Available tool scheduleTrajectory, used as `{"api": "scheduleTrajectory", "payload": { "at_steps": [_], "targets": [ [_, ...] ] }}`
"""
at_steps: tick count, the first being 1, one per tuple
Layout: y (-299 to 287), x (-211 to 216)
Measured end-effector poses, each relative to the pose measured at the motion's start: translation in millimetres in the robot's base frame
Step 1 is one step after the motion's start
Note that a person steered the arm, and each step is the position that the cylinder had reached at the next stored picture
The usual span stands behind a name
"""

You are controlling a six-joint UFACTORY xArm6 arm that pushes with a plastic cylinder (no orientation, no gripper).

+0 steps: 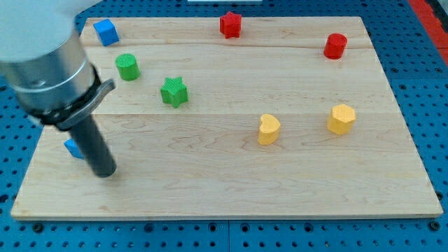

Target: Slide blue triangle to the top right

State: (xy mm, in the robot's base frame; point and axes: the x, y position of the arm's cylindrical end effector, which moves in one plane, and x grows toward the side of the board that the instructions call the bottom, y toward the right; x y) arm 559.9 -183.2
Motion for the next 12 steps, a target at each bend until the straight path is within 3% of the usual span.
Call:
{"api": "scheduleTrajectory", "payload": {
  "at_steps": [1, 9, 12],
  "targets": [
    [-32.8, 5.3],
    [-41.8, -165.7],
    [-4.1, -180.2]
  ]
}}
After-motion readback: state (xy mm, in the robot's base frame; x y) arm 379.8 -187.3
